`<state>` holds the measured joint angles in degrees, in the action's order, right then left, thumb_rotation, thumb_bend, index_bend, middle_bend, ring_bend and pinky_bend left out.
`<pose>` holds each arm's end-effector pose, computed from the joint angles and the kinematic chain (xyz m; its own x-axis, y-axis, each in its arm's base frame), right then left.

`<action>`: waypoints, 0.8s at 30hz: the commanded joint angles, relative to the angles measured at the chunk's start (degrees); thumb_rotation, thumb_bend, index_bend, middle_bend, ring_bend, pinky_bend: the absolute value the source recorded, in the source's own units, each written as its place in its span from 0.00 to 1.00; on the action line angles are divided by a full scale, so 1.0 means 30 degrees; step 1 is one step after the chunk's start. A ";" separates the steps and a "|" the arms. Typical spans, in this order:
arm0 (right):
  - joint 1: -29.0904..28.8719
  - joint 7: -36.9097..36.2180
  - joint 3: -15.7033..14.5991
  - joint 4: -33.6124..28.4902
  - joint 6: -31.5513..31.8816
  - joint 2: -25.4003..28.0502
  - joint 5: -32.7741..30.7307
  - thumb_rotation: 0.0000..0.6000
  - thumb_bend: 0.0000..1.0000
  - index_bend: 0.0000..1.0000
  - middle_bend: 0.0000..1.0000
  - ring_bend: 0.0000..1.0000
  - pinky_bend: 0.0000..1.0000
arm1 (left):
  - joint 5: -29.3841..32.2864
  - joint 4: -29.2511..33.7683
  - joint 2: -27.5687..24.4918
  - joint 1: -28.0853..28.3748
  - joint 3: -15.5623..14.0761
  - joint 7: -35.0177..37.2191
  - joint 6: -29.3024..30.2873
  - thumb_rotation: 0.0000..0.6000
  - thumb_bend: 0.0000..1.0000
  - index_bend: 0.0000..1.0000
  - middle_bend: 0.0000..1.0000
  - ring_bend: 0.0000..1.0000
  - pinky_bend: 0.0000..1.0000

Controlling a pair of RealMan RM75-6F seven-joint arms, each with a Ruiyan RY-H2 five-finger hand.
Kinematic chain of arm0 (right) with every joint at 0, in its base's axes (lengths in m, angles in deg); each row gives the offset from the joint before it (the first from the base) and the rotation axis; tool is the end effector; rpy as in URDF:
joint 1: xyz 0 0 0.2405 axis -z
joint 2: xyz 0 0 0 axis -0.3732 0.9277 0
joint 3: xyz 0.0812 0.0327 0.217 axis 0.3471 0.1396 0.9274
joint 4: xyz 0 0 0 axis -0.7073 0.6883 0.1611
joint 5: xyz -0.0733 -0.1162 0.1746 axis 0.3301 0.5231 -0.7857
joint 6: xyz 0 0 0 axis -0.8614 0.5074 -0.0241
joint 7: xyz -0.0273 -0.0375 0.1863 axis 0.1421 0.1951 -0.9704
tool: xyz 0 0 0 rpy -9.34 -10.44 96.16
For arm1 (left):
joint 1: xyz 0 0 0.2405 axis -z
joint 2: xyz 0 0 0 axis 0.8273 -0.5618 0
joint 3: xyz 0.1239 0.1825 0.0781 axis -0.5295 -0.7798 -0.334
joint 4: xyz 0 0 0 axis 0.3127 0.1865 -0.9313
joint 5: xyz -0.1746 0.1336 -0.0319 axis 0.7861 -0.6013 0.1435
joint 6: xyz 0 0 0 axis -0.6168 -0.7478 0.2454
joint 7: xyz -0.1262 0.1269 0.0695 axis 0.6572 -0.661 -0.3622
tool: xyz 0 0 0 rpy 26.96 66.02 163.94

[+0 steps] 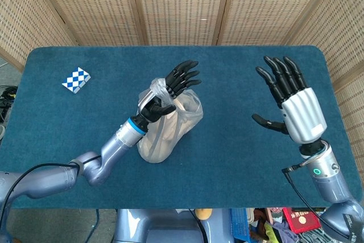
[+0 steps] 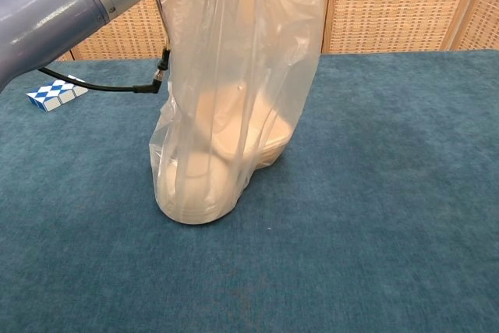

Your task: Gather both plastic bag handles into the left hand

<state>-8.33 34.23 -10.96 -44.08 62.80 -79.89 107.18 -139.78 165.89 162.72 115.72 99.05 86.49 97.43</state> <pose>-0.0950 -0.3364 0.1950 0.1788 0.3305 0.9267 -0.7863 -0.5181 0.3365 0.0624 0.3999 0.0118 -0.6393 0.7543 0.1498 0.1468 -0.0715 0.9866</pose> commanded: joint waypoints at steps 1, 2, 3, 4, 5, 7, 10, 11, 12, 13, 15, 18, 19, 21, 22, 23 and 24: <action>0.0812 -0.0881 -0.0711 0.1011 0.0517 -0.0303 0.0209 1.00 0.00 0.00 0.00 0.00 0.04 | 0.0230 0.0177 0.0221 -0.0124 0.0291 -0.0434 0.0227 0.50 0.03 0.00 0.00 0.00 0.01; 0.1035 -0.1171 -0.0904 0.1410 0.0579 -0.0496 0.0162 1.00 0.00 0.00 0.00 0.00 0.04 | 0.0296 0.0252 0.0291 -0.0161 0.0381 -0.0648 0.0300 0.49 0.03 0.00 0.00 0.00 0.00; 0.1248 -0.1458 -0.1096 0.1844 0.0636 -0.0735 0.0114 1.00 0.00 0.00 0.00 0.00 0.04 | 0.0348 0.0345 0.0351 -0.0198 0.0446 -0.0852 0.0350 0.49 0.03 0.00 0.00 0.00 0.00; 0.1456 -0.1747 -0.1306 0.2316 0.0665 -0.0997 0.0077 1.00 0.00 0.00 0.00 0.00 0.04 | 0.0391 0.0446 0.0391 -0.0232 0.0502 -0.1046 0.0378 0.48 0.04 0.00 0.00 0.00 0.00; 0.2018 -0.2271 -0.1945 0.3398 0.0577 -0.1647 -0.0210 1.00 0.00 0.00 0.00 0.00 0.04 | 0.0390 0.0618 0.0402 -0.0278 0.0561 -0.1312 0.0436 0.48 0.03 0.00 0.00 0.00 0.00; 0.2480 -0.3075 -0.2310 0.4715 0.0970 -0.2549 -0.0085 1.00 0.00 0.00 0.00 0.00 0.04 | 0.0471 0.0808 0.0399 -0.0366 0.0663 -0.1596 0.0462 0.47 0.04 0.00 0.00 0.00 0.00; 0.3096 -0.3911 -0.2701 0.6452 0.1440 -0.3842 -0.0034 1.00 0.00 0.00 0.00 0.00 0.04 | 0.0498 0.1184 0.0213 -0.0492 0.0838 -0.1450 0.0389 0.47 0.04 0.00 0.00 0.00 0.00; 0.3242 -0.4056 -0.2796 0.6877 0.1502 -0.4165 -0.0041 1.00 0.00 0.00 0.00 0.00 0.04 | 0.0458 0.1304 0.0110 -0.0529 0.0878 -0.1291 0.0357 0.49 0.04 0.00 0.00 0.00 0.00; 0.3431 -0.4239 -0.2935 0.7429 0.1547 -0.4589 -0.0053 1.00 0.00 0.00 0.00 0.00 0.04 | 0.0457 0.1469 -0.0069 -0.0580 0.0988 -0.1027 0.0306 0.52 0.04 0.00 0.00 0.00 0.02; 0.3606 -0.4369 -0.3064 0.7849 0.1557 -0.4945 -0.0108 1.00 0.00 0.00 0.00 0.00 0.04 | 0.0514 0.1629 -0.0219 -0.0655 0.1111 -0.0821 0.0315 0.58 0.04 0.01 0.03 0.03 0.06; 0.3877 -0.4568 -0.3179 0.8616 0.1713 -0.5576 -0.0132 1.00 0.00 0.00 0.00 0.00 0.04 | 0.0474 0.1825 -0.0554 -0.0735 0.1249 -0.0811 0.0270 0.69 0.04 0.07 0.15 0.12 0.15; 0.4159 -0.4680 -0.3247 0.9511 0.1958 -0.6355 -0.0074 1.00 0.00 0.00 0.00 0.00 0.04 | 0.0527 0.2192 -0.0882 -0.0900 0.1448 -0.1725 0.0439 0.85 0.04 0.29 0.41 0.36 0.30; 0.4241 -0.4702 -0.3256 0.9721 0.2044 -0.6576 -0.0050 1.00 0.00 0.00 0.00 0.00 0.04 | 0.0630 0.2467 -0.1040 -0.0976 0.1526 -0.2037 0.0434 0.91 0.03 0.37 0.50 0.45 0.37; 0.4395 -0.4711 -0.3207 1.0056 0.2303 -0.7008 0.0029 1.00 0.00 0.00 0.00 0.00 0.04 | 0.0918 0.3165 -0.1484 -0.1144 0.1786 -0.2614 0.0376 0.99 0.01 0.50 0.62 0.58 0.51; 0.4453 -0.4745 -0.3169 1.0104 0.2473 -0.7162 0.0101 1.00 0.00 0.00 0.00 0.00 0.04 | 0.0925 0.3437 -0.1749 -0.1200 0.1911 -0.2909 0.0390 1.00 0.00 0.57 0.67 0.63 0.59; 0.4490 -0.4753 -0.3142 1.0138 0.2575 -0.7249 0.0140 1.00 0.00 0.00 0.00 0.00 0.04 | 0.0991 0.3626 -0.1919 -0.1248 0.1961 -0.3075 0.0331 1.00 0.00 0.61 0.69 0.66 0.65; 0.4521 -0.4761 -0.3122 1.0168 0.2654 -0.7321 0.0180 1.00 0.00 0.00 0.00 0.00 0.04 | 0.1091 0.3815 -0.2088 -0.1297 0.2009 -0.3272 0.0248 1.00 0.02 0.67 0.73 0.70 0.72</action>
<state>5.00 20.07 -20.41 -13.78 70.44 -101.54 107.50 -137.09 176.28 157.44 112.29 104.49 77.67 98.43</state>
